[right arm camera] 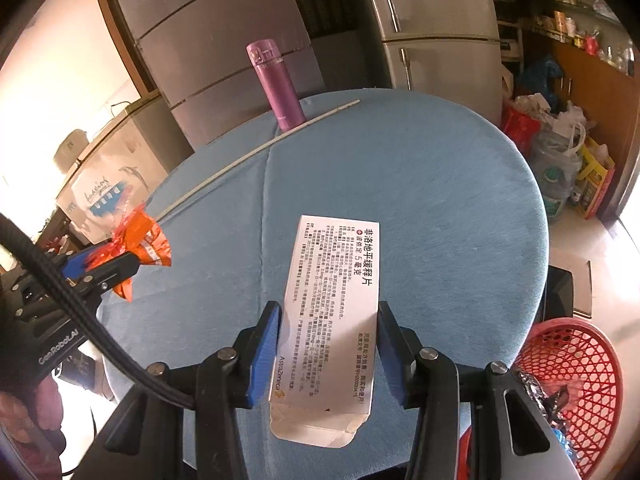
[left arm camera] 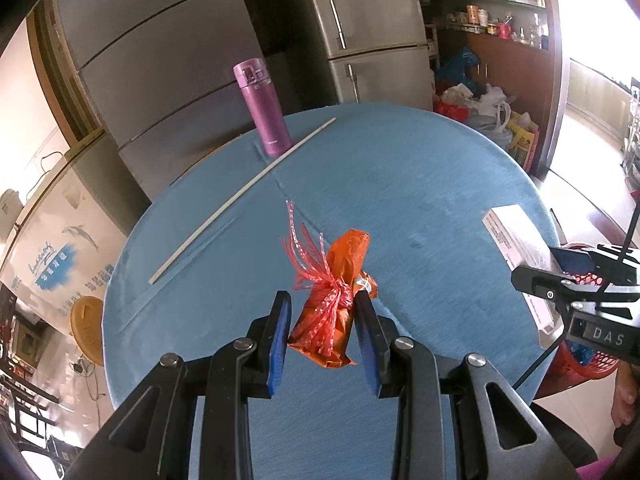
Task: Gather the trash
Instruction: 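Lift and carry the orange bag and white box toward the red basket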
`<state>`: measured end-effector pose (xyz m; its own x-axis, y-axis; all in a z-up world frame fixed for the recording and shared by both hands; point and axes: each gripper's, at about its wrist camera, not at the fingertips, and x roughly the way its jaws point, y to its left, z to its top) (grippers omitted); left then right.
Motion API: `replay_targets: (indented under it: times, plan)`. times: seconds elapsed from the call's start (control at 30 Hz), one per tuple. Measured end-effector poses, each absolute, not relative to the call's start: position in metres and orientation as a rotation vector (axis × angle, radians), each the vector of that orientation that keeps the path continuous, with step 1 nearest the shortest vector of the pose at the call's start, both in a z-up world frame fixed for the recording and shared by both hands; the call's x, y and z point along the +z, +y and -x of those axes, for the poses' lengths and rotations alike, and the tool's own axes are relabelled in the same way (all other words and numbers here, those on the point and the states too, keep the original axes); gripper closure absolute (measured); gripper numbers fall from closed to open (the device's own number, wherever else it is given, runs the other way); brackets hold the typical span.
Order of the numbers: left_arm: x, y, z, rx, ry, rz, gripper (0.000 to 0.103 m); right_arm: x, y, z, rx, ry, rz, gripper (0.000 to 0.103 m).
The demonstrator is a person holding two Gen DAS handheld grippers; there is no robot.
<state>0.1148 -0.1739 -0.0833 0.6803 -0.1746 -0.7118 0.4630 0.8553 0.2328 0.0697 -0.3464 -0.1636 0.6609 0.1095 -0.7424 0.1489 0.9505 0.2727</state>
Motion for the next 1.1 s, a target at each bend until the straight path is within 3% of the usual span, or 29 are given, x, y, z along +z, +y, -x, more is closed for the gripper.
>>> replay_targets:
  times: [1.1]
  plan:
    - [-0.077, -0.261, -0.084, -0.512, 0.702, -0.52, 0.069, -0.153, -0.417, -0.012, -0.134, 0.799, -0.429, 0.053]
